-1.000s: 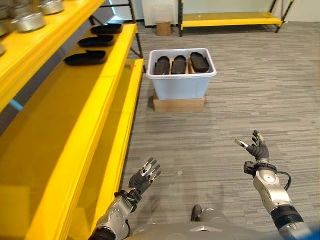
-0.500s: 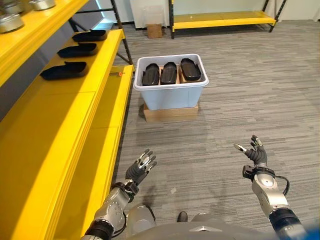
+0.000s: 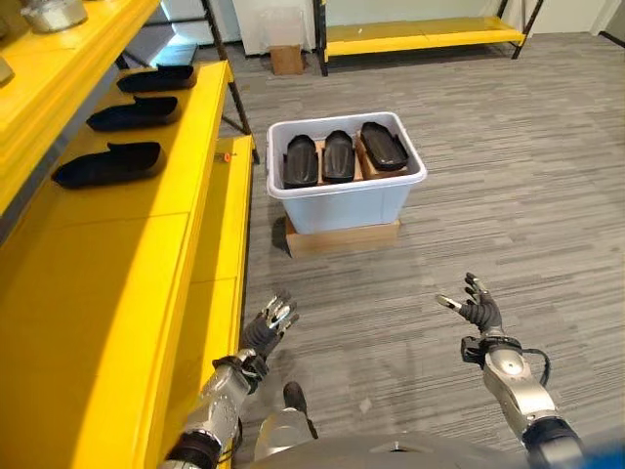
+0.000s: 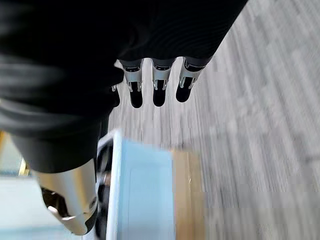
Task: Move parts from the plastic box to the shelf.
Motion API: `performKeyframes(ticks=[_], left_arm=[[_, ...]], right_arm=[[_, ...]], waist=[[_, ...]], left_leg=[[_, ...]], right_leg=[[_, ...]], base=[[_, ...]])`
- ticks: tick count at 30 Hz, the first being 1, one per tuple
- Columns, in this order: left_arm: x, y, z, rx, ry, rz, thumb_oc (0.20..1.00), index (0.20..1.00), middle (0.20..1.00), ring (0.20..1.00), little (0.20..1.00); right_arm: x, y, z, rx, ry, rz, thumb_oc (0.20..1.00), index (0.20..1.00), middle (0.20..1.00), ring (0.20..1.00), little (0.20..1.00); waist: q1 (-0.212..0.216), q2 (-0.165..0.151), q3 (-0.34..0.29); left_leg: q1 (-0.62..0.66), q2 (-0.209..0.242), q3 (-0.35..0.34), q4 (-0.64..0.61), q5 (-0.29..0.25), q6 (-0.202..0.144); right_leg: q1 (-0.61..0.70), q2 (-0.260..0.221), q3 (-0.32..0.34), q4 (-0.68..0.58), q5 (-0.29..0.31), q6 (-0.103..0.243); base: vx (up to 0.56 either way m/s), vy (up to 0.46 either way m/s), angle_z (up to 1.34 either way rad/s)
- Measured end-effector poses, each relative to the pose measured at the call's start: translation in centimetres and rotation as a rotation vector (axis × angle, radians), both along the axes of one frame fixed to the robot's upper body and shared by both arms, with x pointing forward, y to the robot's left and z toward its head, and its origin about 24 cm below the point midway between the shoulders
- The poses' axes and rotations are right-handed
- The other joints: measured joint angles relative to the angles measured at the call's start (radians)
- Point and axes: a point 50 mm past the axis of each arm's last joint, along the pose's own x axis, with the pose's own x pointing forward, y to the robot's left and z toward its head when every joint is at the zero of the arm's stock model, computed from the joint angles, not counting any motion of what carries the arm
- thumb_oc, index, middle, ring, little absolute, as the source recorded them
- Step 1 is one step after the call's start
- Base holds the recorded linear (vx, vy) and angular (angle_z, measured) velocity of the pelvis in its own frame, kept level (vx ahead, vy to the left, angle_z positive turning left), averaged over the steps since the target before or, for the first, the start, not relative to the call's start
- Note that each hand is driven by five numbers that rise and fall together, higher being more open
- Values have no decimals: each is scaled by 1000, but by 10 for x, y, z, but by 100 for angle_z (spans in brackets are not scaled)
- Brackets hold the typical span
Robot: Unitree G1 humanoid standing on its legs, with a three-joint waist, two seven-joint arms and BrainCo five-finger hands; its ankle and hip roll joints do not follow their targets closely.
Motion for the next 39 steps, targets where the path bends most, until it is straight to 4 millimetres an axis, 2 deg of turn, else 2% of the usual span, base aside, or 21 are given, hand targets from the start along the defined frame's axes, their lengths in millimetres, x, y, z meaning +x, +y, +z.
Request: performKeyframes(ticks=[2,5,8,12,13,15,16,17,18,19,21,23,24,26,28,30,31,32,35,37,39], left_arm=[[8,4,7,30,-29,-12,1000,1000,1000,1000,1000],[6,16,7,102,-17,-18,1000,1000,1000,1000,1000],[-6,14,-2,111,26,-26,1000,1000,1000,1000,1000],[-7,6,-5,109,34,-63,1000,1000,1000,1000,1000],[-6,-2,-6,80,30,-73,1000,1000,1000,1000,1000],[-13,-7,-11,63,47,-84,1000,1000,1000,1000,1000],[-15,-6,-12,64,54,-80,1000,1000,1000,1000,1000],[-15,-7,-12,62,53,-80,1000,1000,1000,1000,1000],[-14,-7,-11,61,45,-79,1000,1000,1000,1000,1000],[-12,-5,-9,55,36,-71,1000,1000,1000,1000,1000],[-12,-3,-8,43,34,-52,1000,1000,1000,1000,1000],[-12,-1,-8,46,35,-46,1000,1000,1000,1000,1000],[-14,-3,-9,42,39,-50,1000,1000,1000,1000,1000],[-30,-6,-18,36,78,-55,1000,1000,1000,1000,1000],[-42,-8,-24,23,109,-53,1000,1000,1000,1000,1000],[-44,-9,-21,18,94,-59,1000,1000,1000,1000,1000],[-41,-7,-17,26,76,-63,1000,1000,1000,1000,1000],[-39,-12,-17,6,75,-51,1000,1000,1000,1000,1000],[-36,-16,-13,-31,47,-31,1000,1000,1000,1000,1000],[-34,-9,-11,-44,33,11,1000,1000,1000,1000,1000],[-34,-7,-10,-45,29,26,1000,1000,1000,1000,1000]], right_arm=[[8,8,5,20,-26,18,1000,1000,1000,1000,1000],[18,22,12,68,-67,48,1000,1000,1000,1000,1000],[20,28,20,79,-107,71,1000,1000,1000,1000,1000],[27,29,28,73,-142,54,1000,1000,1000,1000,1000],[29,30,29,66,-148,48,1000,1000,1000,1000,1000],[27,32,28,60,-138,48,1000,1000,1000,1000,1000],[27,35,28,62,-141,53,1000,1000,1000,1000,1000],[26,35,29,62,-145,54,1000,1000,1000,1000,1000],[27,34,31,62,-152,56,1000,1000,1000,1000,1000],[24,33,28,58,-142,51,1000,1000,1000,1000,1000],[17,30,23,57,-121,43,1000,1000,1000,1000,1000],[14,32,21,64,-114,36,1000,1000,1000,1000,1000],[10,30,18,66,-102,16,1000,1000,1000,1000,1000],[7,29,12,64,-78,-10,1000,1000,1000,1000,1000],[6,23,12,55,-76,-50,1000,1000,1000,1000,1000],[3,16,10,22,-67,-89,1000,1000,1000,1000,1000],[2,15,10,17,-65,-100,1000,1000,1000,1000,1000],[6,8,11,-6,-64,-100,1000,1000,1000,1000,1000],[17,-1,19,-13,-79,-87,1000,1000,1000,1000,1000],[17,-7,18,-38,-69,-103,1000,1000,1000,1000,1000],[13,-12,10,-57,-31,-144,1000,1000,1000,1000,1000]], waist=[[12,15,5],[36,6,1],[42,19,-9],[47,29,-14],[45,31,-15],[39,46,-18],[38,48,-21],[33,54,-20],[24,65,-12],[-12,66,-11],[-24,46,-20],[-23,16,-14],[-31,-6,-12],[-18,-8,-5],[-15,9,1],[-8,16,0],[-4,-5,-11],[1,25,-9],[-8,71,-12],[-17,46,-11],[-16,27,-17]], left_leg=[[24,-15,-5,-13,-19,24],[50,-44,0,-33,-40,36],[66,-73,-4,-29,-80,30],[64,-90,4,-12,-102,59],[72,-108,14,-8,-120,73],[97,-115,16,-12,-134,85],[101,-117,20,-15,-142,97],[102,-116,21,-15,-149,86],[101,-111,26,-15,-143,75],[101,-104,30,-13,-148,57],[107,-114,31,-10,-161,37],[125,-136,27,-1,-171,31],[124,-145,17,24,-206,22],[144,-124,19,76,-250,19],[186,-88,-7,84,-267,-7],[225,-42,-48,89,-283,-53],[234,-33,-70,90,-288,-78],[246,8,-83,95,-290,-99],[243,94,-63,160,-242,-146],[236,148,-67,243,-168,-192],[212,191,-69,336,-109,-196]], right_leg=[[-35,-9,6,42,-8,12],[-116,-12,4,54,26,43],[-144,-21,7,81,39,36],[-254,-69,0,294,46,59],[-332,-119,5,451,81,114],[-398,-152,6,565,175,119],[-451,-172,5,635,190,115],[-497,-181,-9,630,145,115],[-526,-179,-33,546,130,104],[-530,-161,-64,249,149,106],[-536,-148,-63,2,207,102],[-539,-159,-31,-161,275,117],[-538,-183,7,-198,322,142],[-498,-207,-31,-321,355,122],[-434,-210,-71,-278,360,120],[-334,-167,-74,-216,358,118],[-284,-147,-73,-200,357,116],[-256,-104,-71,-203,370,54],[-258,-27,-72,-124,281,-2],[-221,4,-94,-97,199,-31],[-189,34,-101,-85,150,-64]], base=[[117,155,29],[95,154,7],[89,196,-4],[83,225,-7],[141,192,-13],[147,47,-13],[172,-100,-22],[225,-196,-23],[246,-250,2],[257,-270,13],[249,-239,9],[367,-309,5],[282,-243,11],[351,-307,5],[404,-347,28],[372,-307,57],[337,-272,53],[365,-299,32],[341,-306,-12],[376,-375,-11],[317,-307,-7]])
